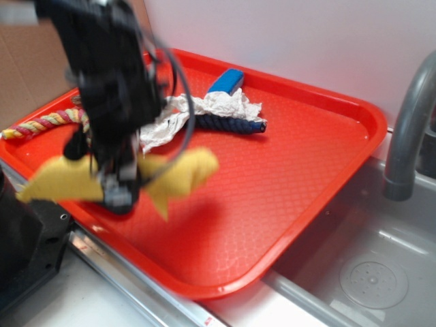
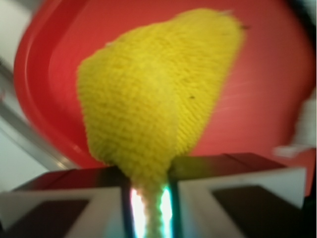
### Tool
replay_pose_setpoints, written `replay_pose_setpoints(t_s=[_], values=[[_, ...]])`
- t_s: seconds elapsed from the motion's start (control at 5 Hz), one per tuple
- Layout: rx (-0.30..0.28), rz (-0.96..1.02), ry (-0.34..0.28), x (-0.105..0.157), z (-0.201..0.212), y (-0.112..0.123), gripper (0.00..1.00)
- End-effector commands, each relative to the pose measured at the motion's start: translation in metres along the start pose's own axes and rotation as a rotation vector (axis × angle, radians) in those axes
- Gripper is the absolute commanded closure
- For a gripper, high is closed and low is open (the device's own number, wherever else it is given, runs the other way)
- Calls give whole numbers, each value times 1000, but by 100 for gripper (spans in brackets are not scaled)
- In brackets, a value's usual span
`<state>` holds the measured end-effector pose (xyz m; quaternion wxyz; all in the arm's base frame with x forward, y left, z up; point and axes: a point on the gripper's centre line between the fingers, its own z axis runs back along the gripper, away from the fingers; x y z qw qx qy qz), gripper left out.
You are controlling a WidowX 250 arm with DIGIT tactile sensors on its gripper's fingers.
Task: Grab the yellow cloth.
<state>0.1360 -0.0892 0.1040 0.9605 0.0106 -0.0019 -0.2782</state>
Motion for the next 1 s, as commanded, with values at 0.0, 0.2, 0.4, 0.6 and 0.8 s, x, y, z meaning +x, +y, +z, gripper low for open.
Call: replay_pose_setpoints(t_s=[0.0, 0.2, 0.4, 0.6, 0.8], values=[[68, 362, 31, -10, 98, 30, 100], [13, 574, -9, -33, 119, 57, 100], [25, 625, -53, -39, 121, 66, 100], [53, 606, -98, -38, 121, 63, 100], [49, 570, -118, -31, 120, 61, 100]])
